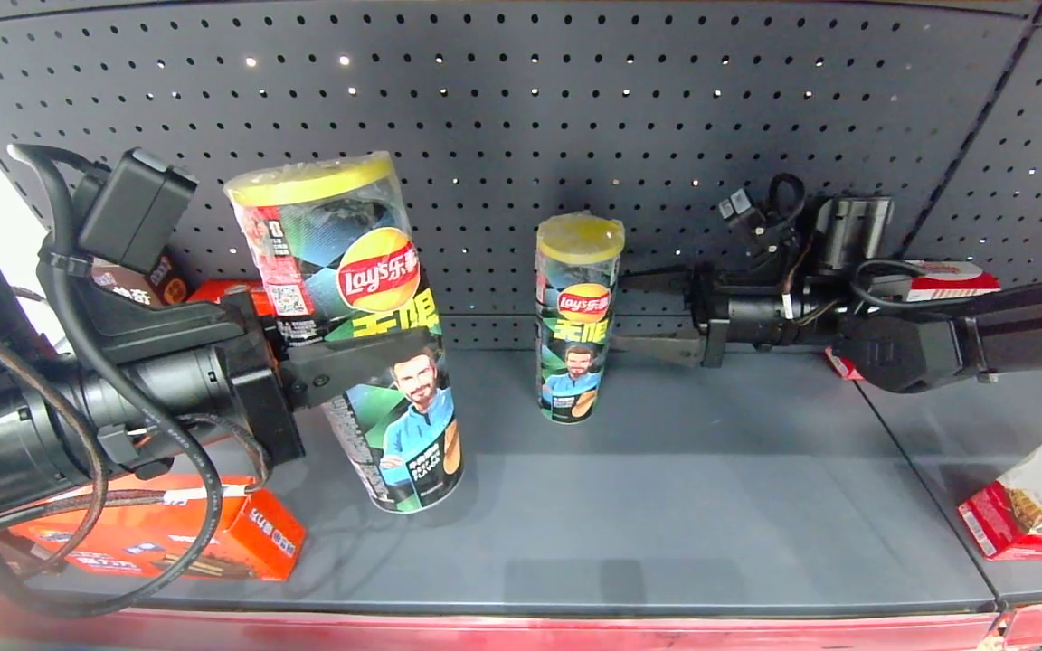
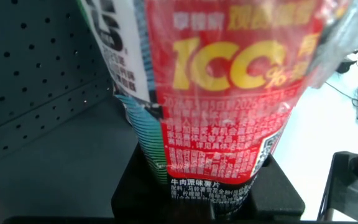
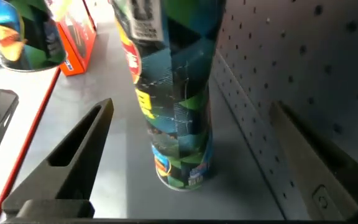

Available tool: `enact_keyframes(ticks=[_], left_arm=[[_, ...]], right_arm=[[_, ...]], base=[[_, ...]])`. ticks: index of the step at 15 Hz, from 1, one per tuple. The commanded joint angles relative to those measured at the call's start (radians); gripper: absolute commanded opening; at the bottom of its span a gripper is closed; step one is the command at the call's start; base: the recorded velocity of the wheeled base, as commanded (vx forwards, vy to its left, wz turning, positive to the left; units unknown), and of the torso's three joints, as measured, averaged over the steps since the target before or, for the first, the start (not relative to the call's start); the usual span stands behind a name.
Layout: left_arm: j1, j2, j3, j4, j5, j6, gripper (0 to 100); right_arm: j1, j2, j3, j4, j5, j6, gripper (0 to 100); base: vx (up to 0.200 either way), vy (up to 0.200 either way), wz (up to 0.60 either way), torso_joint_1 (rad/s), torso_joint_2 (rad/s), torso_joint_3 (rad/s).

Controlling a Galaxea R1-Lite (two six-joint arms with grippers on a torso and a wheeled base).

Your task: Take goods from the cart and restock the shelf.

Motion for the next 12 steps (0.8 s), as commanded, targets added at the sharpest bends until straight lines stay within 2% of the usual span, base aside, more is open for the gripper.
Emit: enact_keyframes(ticks=[1,12], left_arm=[[0.001,0.002,0.006,0.0,0.0,0.0,0],[0.002,0.011,0.012,-0.002,0.0,0.0,0]], right_arm=[[0.016,0.052,-0.03,0.001,0.0,0.0,100],[0.095,0.192,-0.156,-0.007,-0.004,0.014,100]], base=[[0.0,0.0,0.0,0.0,0.0,0.0],[0.0,0.0,0.0,0.0,0.0,0.0]])
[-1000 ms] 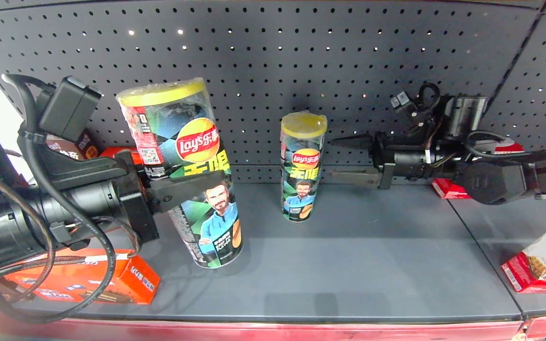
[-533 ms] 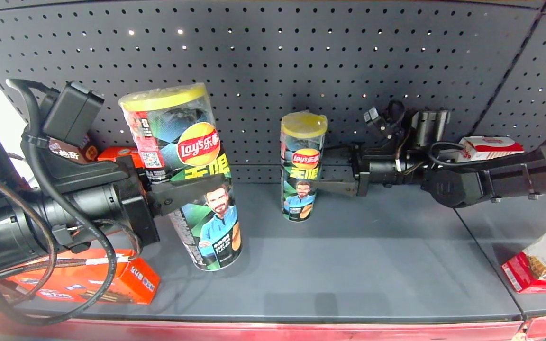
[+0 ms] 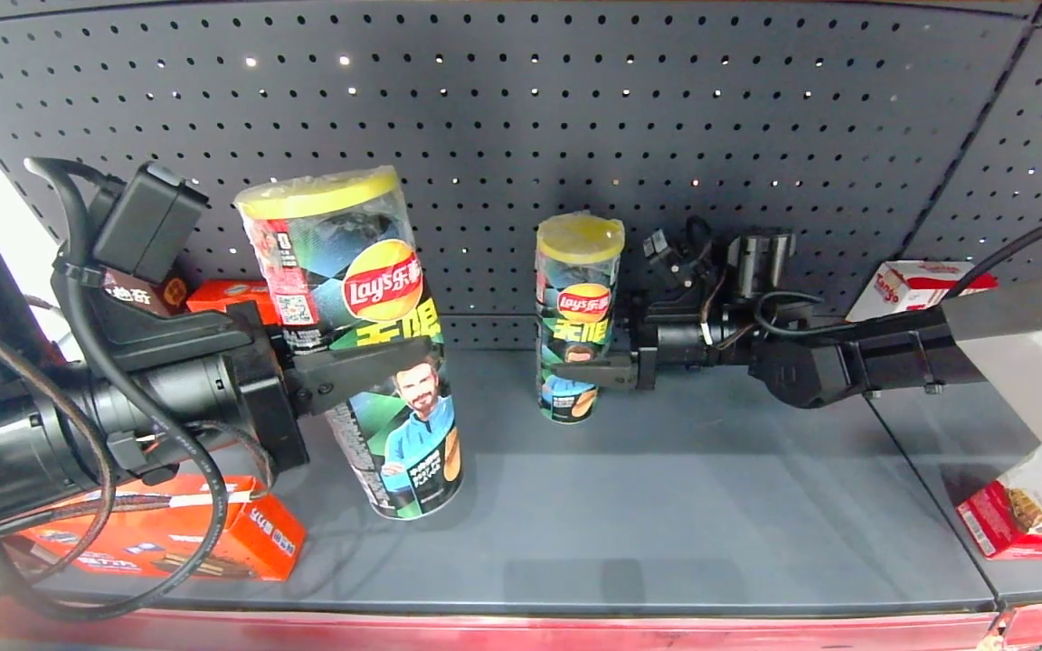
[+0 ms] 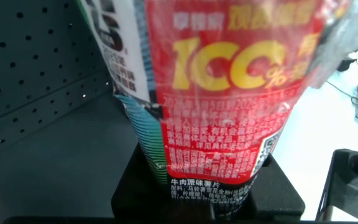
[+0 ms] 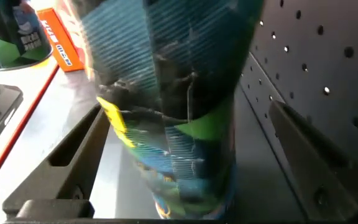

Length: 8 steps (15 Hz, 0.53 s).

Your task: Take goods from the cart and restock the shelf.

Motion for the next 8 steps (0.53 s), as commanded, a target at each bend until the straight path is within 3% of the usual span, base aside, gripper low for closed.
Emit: enact_keyframes(ticks=[1,8], left_arm=[[0.0,0.002,0.001,0.0,0.0,0.0,0],[0.0,0.005,0.008,-0.002,0.0,0.0,0]], right_arm=[[0.006,0.029,-0.021,-0.009,0.011,0.005,0],[0.021,-0.014,0.025,-0.021,-0.014,0.022,0]], base=[[0.0,0.0,0.0,0.0,0.0,0.0],[0.0,0.0,0.0,0.0,0.0,0.0]])
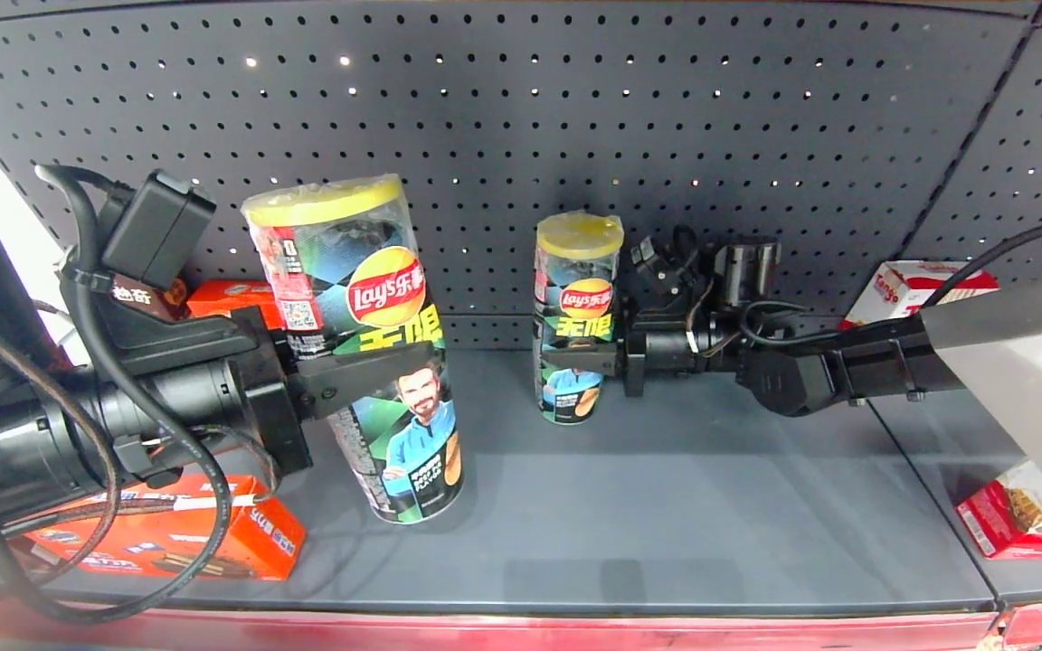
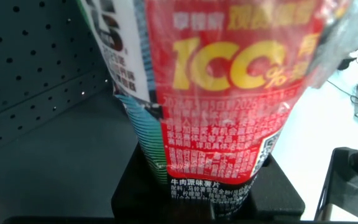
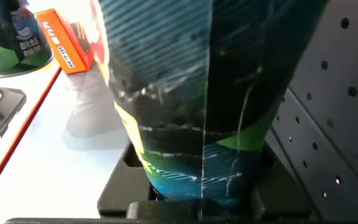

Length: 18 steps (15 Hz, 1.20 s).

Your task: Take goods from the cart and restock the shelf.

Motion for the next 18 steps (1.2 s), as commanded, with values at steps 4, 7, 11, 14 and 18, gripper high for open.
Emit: enact_keyframes(ticks=[4,7,11,14,18], left_arm=[[0.0,-0.003,0.007,-0.001,0.0,-0.001,0],[0.0,-0.015,0.025,-0.001,0.0,0.001,0],[0.0,-0.026,0.033,0.001,0.0,-0.001,0],[0.001,-0.029,0.031,0.001,0.0,-0.001,0],[0.001,-0.029,0.038,0.003,0.0,-0.001,0]], right_arm=[[0.01,-0.165,0.139,0.001,-0.052,0.001,0],[0.044,-0.291,0.291,-0.08,-0.134,-0.001,0],[0.094,-0.454,0.524,-0.165,-0.155,-0.001,0],[0.113,-0.506,0.709,-0.281,-0.16,-0.001,0],[0.125,-0.469,0.878,-0.447,-0.183,-0.001,0]], base=[[0.0,0.0,0.0,0.0,0.0,0.0],[0.0,0.0,0.0,0.0,0.0,0.0],[0.0,0.0,0.0,0.0,0.0,0.0],[0.0,0.0,0.0,0.0,0.0,0.0],[0.0,0.0,0.0,0.0,0.0,0.0]])
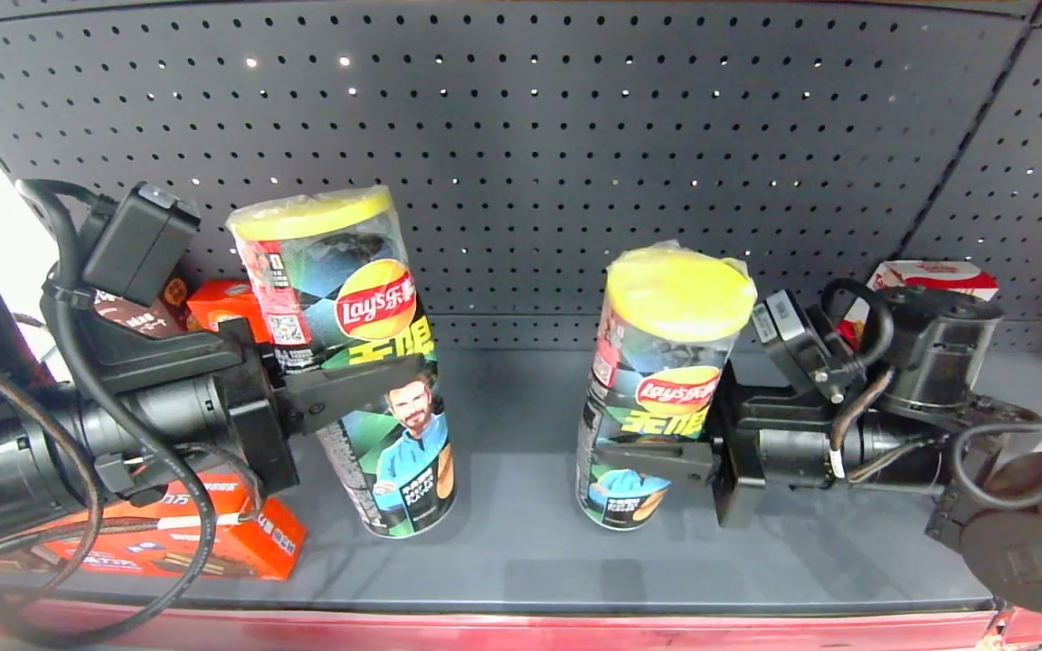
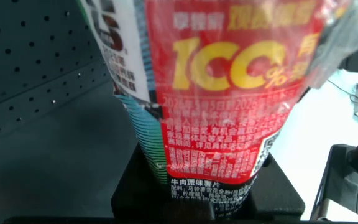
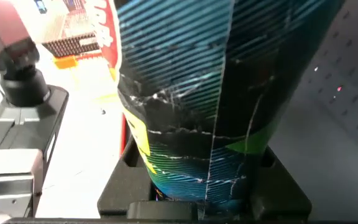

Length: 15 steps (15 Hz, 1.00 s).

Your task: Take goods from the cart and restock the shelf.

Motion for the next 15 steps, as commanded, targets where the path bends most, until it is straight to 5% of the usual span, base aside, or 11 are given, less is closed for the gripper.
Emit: enact_keyframes(ticks=[1,12,13,15], left_arm=[[0.0,-0.001,0.009,-0.001,0.001,0.0,0],[0.0,-0.002,0.026,-0.001,0.001,0.0,0],[0.002,-0.002,0.029,-0.001,0.001,0.0,0],[0.002,-0.012,0.038,-0.001,0.001,0.0,0]], right_arm=[[0.014,0.029,0.092,-0.077,-0.017,0.0,0],[0.017,0.108,0.133,-0.16,-0.02,-0.005,0],[0.018,0.108,0.139,-0.161,-0.036,-0.006,100],[0.021,0.095,0.152,-0.163,-0.069,-0.006,100]], base=[[0.0,0.0,0.0,0.0,0.0,0.0],[0.0,0.0,0.0,0.0,0.0,0.0],[0.0,0.0,0.0,0.0,0.0,0.0],[0.0,0.0,0.0,0.0,0.0,0.0]])
